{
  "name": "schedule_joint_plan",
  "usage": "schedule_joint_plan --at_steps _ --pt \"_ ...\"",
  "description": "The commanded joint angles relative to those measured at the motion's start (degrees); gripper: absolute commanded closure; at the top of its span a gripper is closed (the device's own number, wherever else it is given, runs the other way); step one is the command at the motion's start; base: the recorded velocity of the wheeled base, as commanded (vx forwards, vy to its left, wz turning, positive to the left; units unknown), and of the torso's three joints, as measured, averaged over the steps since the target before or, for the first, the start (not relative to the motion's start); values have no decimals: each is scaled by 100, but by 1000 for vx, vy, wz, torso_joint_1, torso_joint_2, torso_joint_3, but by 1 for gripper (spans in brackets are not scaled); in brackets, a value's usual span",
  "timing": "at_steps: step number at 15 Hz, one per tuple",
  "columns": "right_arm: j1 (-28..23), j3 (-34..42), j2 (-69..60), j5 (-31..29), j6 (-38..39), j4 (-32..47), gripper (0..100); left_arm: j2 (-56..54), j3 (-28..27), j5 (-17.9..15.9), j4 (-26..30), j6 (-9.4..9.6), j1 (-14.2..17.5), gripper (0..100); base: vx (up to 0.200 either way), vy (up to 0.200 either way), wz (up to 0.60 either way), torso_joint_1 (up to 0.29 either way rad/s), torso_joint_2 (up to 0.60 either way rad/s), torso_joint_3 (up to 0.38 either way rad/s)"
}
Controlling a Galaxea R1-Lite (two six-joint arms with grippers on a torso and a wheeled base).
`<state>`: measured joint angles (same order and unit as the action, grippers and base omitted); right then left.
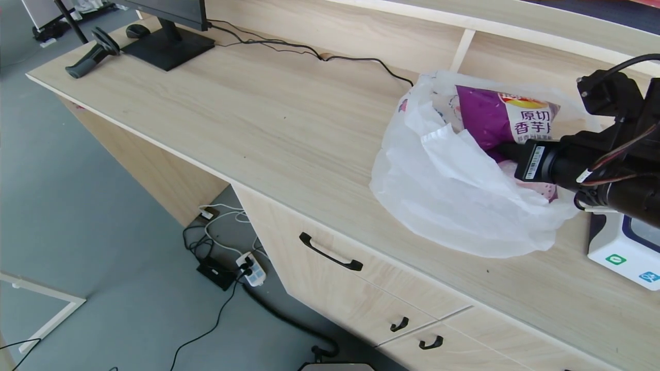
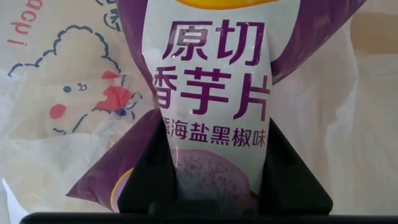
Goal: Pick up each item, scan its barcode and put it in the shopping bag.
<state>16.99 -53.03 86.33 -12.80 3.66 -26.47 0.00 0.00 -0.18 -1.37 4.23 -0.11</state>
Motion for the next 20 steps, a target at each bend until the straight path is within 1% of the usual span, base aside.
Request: schedule_joint_plan --at_steps 1,8,9,11,17,20 --pt "-12 170 -64 -3 3 1 100 9 0 1 -4 -1 2 0 0 0 0 0 0 0" --pt "14 302 6 14 -5 1 100 9 0 1 5 -10 -7 0 0 0 0 0 0 0" --pt "14 328 6 14 3 1 0 9 0 1 5 -10 2 0 0 0 0 0 0 0" --pt "14 372 24 23 12 -17 0 9 0 1 13 -19 2 0 0 0 0 0 0 0" --pt "6 390 77 50 30 -430 0 9 0 1 22 -19 2 0 0 0 0 0 0 0" --pt "-56 328 -249 41 -67 -658 0 9 0 1 22 -19 2 0 0 0 0 0 0 0"
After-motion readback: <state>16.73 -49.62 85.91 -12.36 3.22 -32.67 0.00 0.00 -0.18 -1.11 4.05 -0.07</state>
